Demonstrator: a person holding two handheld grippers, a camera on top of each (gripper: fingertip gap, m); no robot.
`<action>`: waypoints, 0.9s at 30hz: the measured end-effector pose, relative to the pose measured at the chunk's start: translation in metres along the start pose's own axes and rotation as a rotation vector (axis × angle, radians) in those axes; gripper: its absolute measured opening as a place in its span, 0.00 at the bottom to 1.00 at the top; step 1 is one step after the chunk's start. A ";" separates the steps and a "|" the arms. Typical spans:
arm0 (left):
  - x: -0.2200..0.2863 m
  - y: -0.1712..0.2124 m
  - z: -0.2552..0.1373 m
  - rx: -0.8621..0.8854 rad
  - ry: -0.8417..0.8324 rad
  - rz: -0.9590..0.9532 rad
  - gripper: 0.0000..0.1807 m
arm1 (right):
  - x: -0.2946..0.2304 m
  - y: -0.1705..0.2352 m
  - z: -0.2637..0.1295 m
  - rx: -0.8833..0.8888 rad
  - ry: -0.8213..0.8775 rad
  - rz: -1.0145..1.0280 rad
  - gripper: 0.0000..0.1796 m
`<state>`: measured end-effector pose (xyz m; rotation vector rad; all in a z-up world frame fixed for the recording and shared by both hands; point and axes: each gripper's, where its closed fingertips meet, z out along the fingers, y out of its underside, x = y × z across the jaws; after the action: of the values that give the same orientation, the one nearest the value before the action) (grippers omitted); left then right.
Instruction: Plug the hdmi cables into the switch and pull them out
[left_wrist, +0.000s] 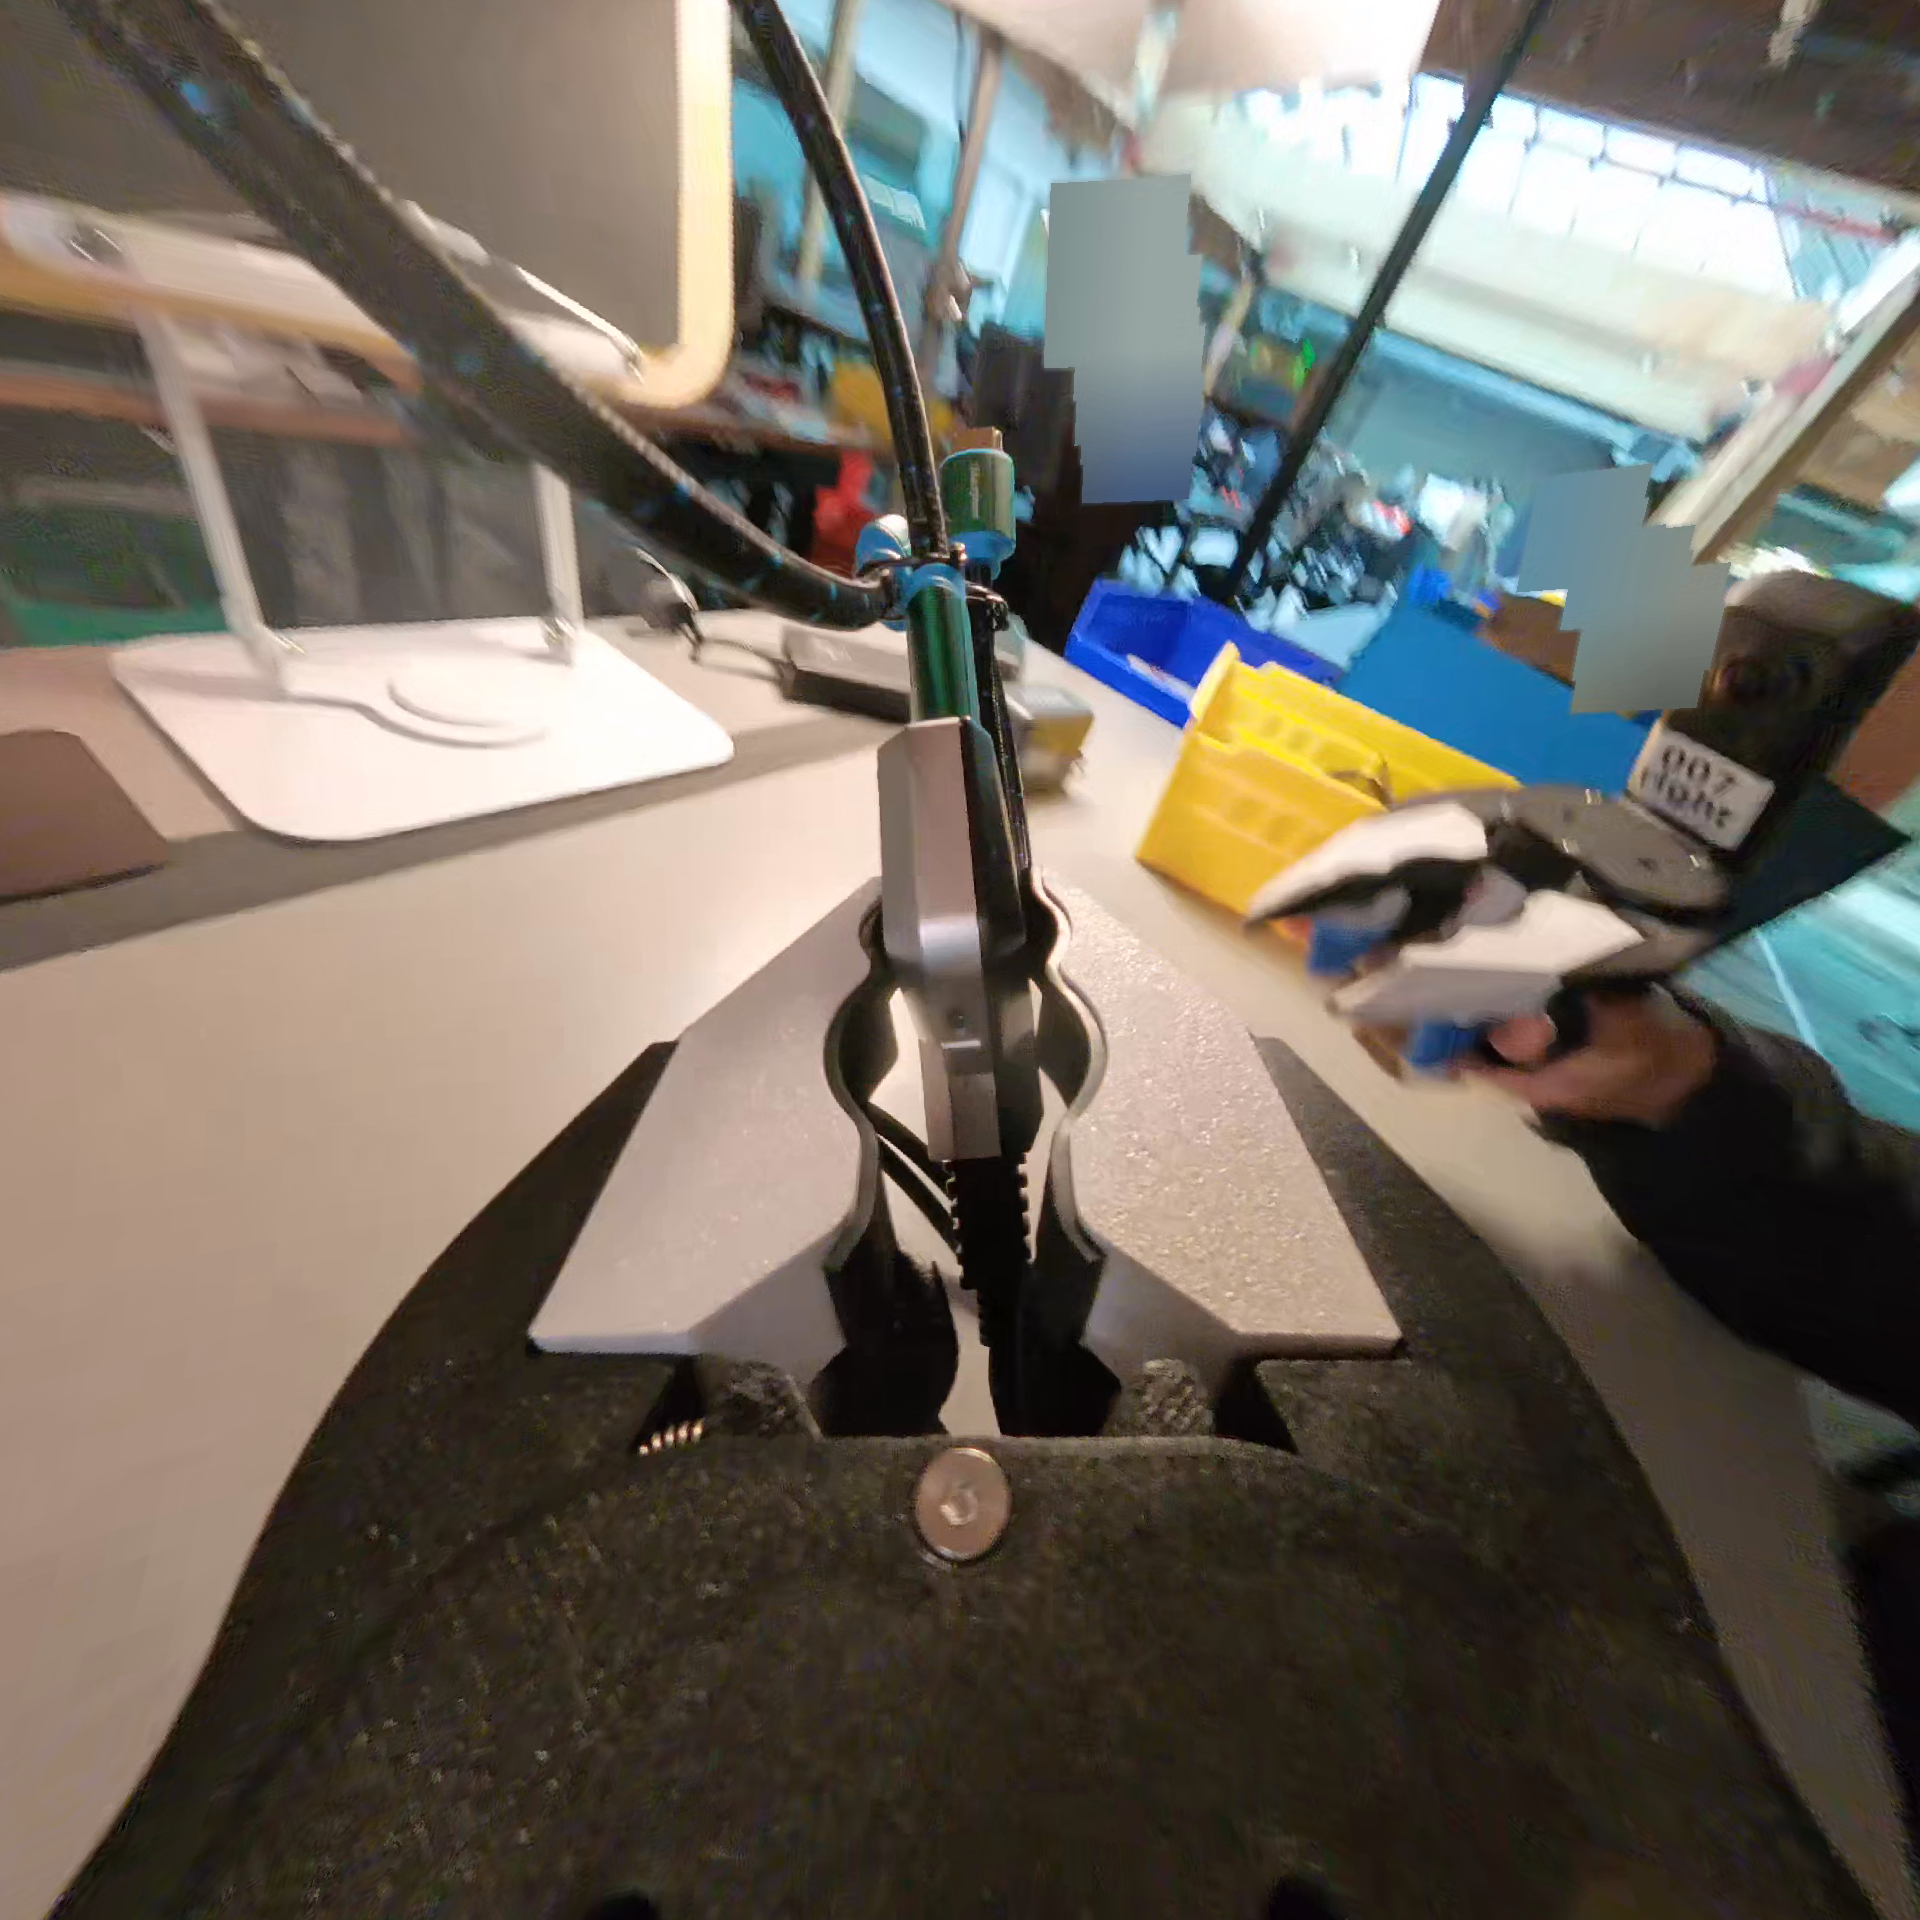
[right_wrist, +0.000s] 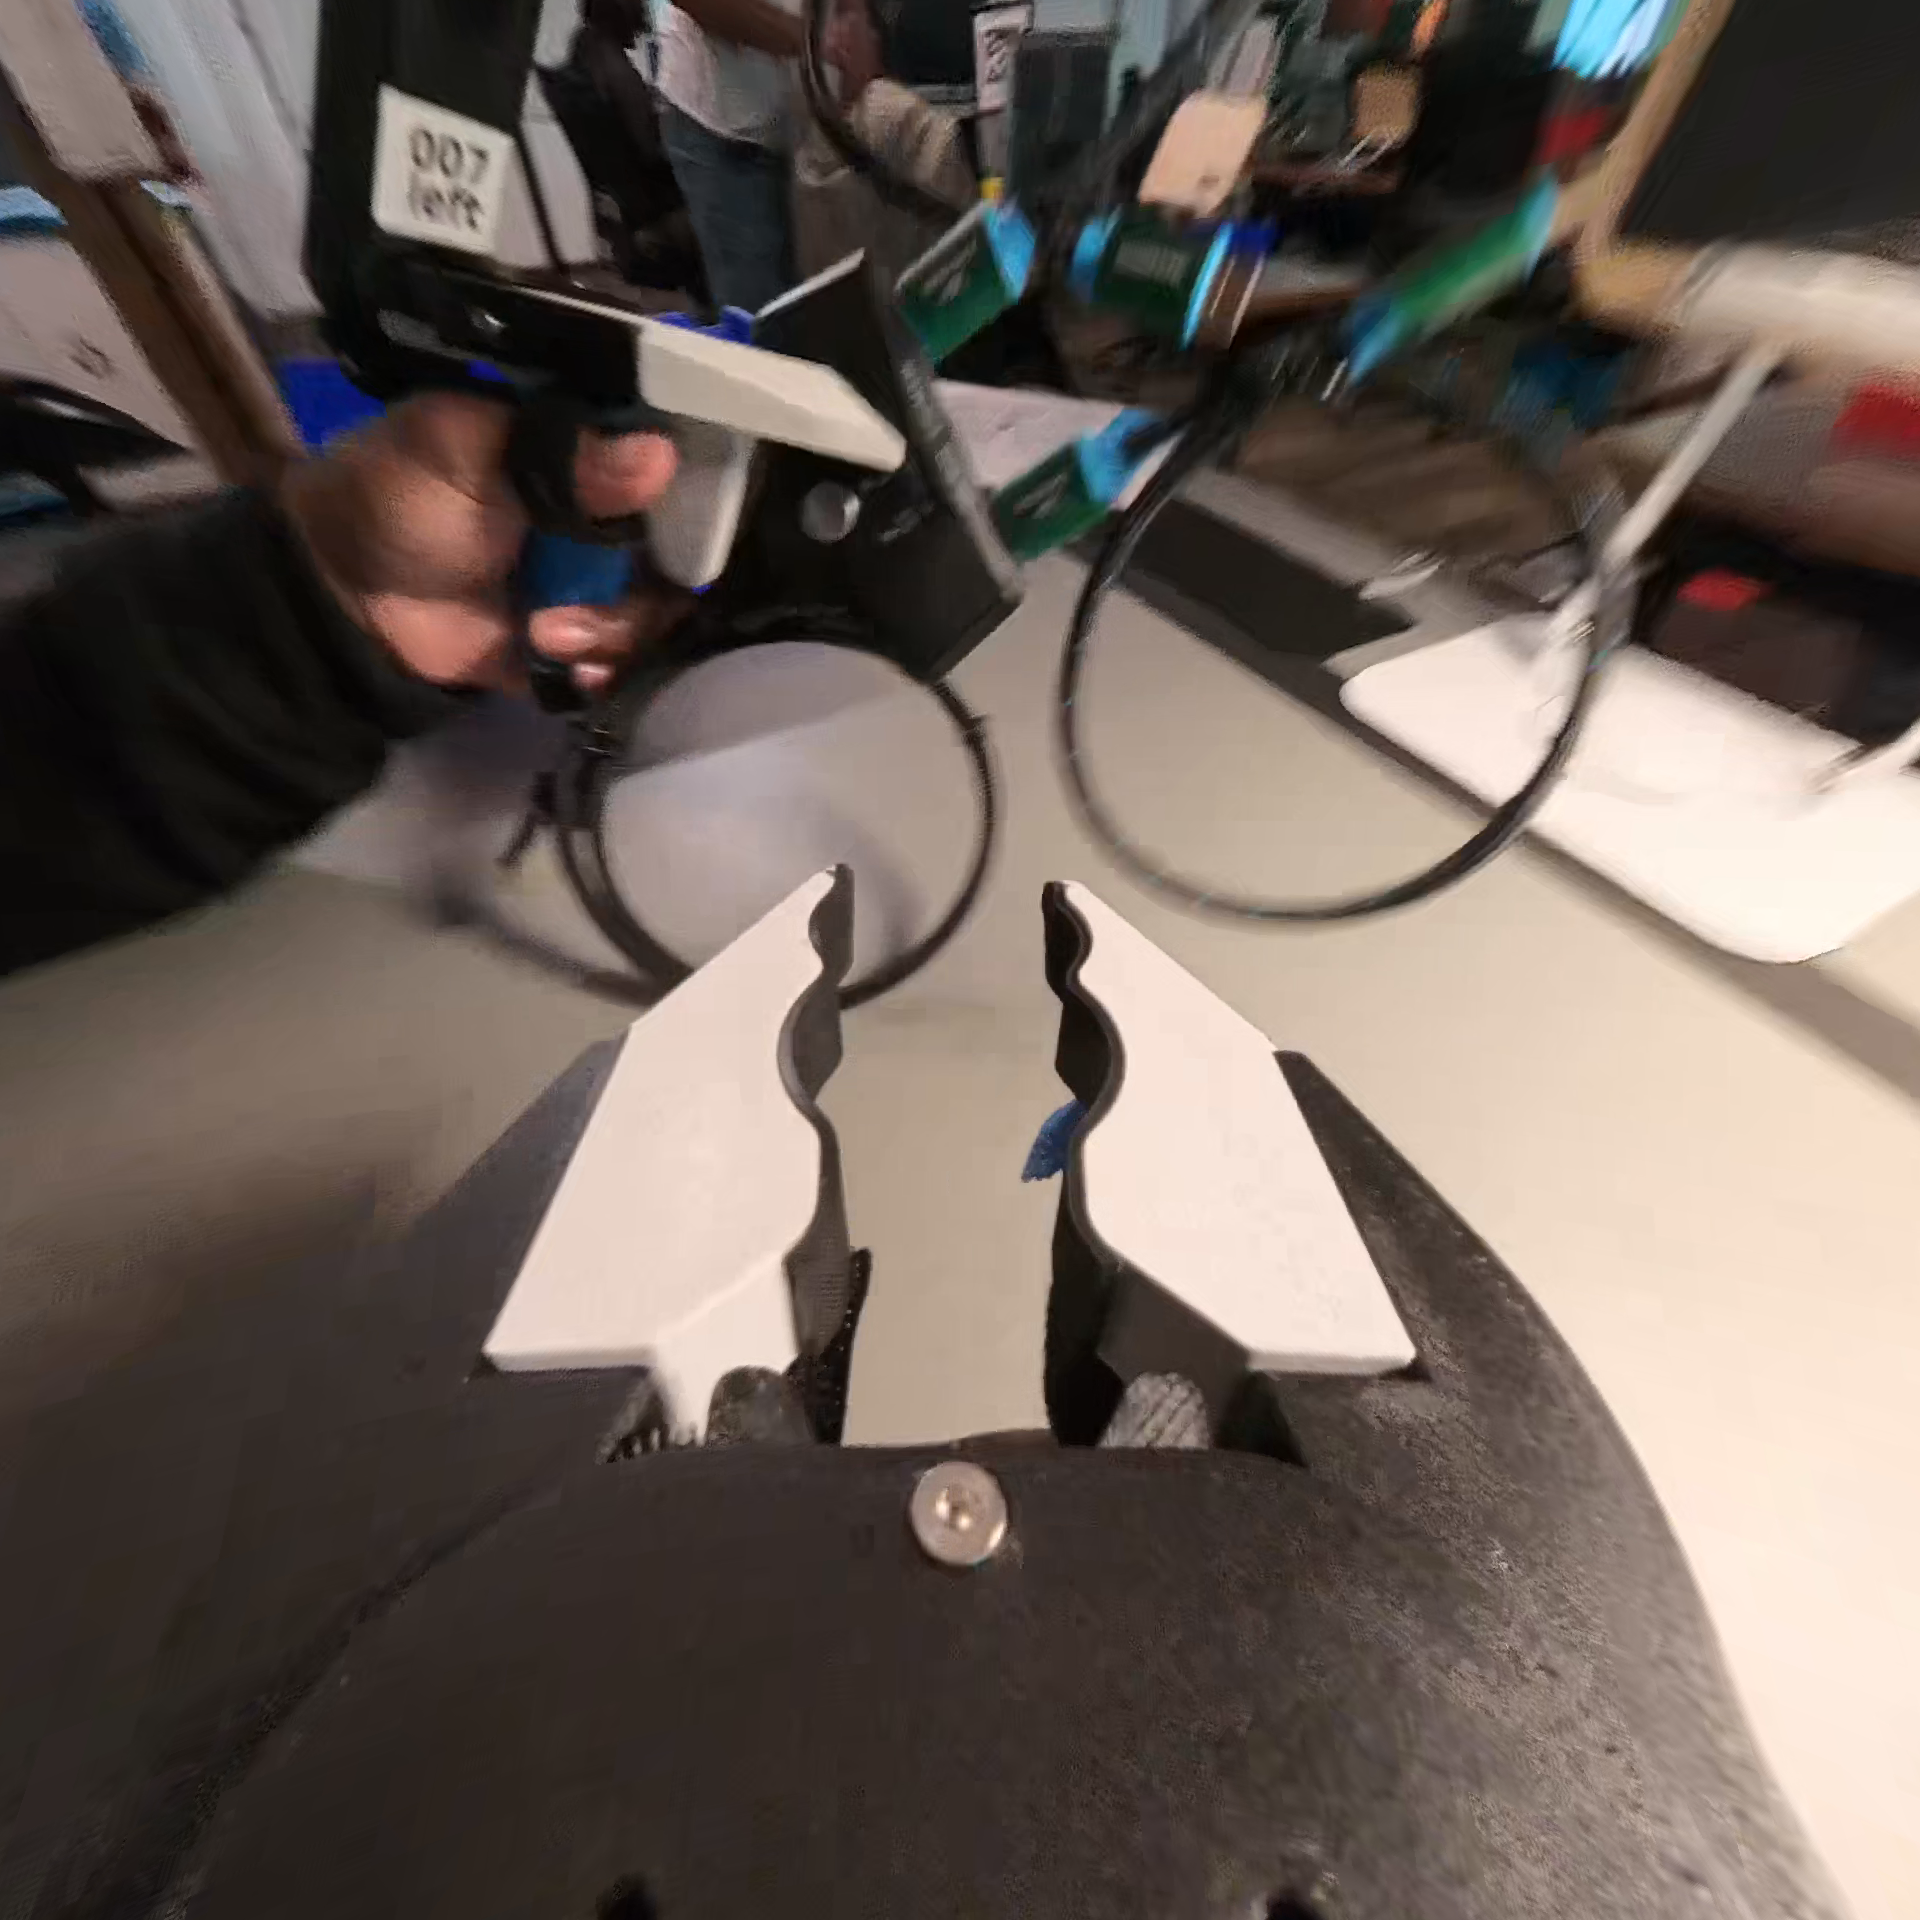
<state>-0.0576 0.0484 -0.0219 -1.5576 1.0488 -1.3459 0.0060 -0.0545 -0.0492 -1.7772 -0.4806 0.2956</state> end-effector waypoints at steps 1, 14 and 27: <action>0.006 0.002 -0.002 -0.059 0.036 -0.011 0.11 | 0.005 -0.009 -0.001 0.008 0.042 -0.077 0.21; 0.077 0.083 -0.011 -0.668 0.628 -0.130 0.11 | -0.055 0.042 -0.004 -0.330 -0.183 -0.731 0.28; 0.023 0.091 0.030 -0.526 0.275 -0.025 0.38 | -0.037 0.114 0.008 -0.418 -0.123 -0.613 0.05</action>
<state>-0.0338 -0.0017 -0.1038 -1.7893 1.6605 -1.3988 -0.0111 -0.0885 -0.1629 -1.9112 -1.2089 -0.1405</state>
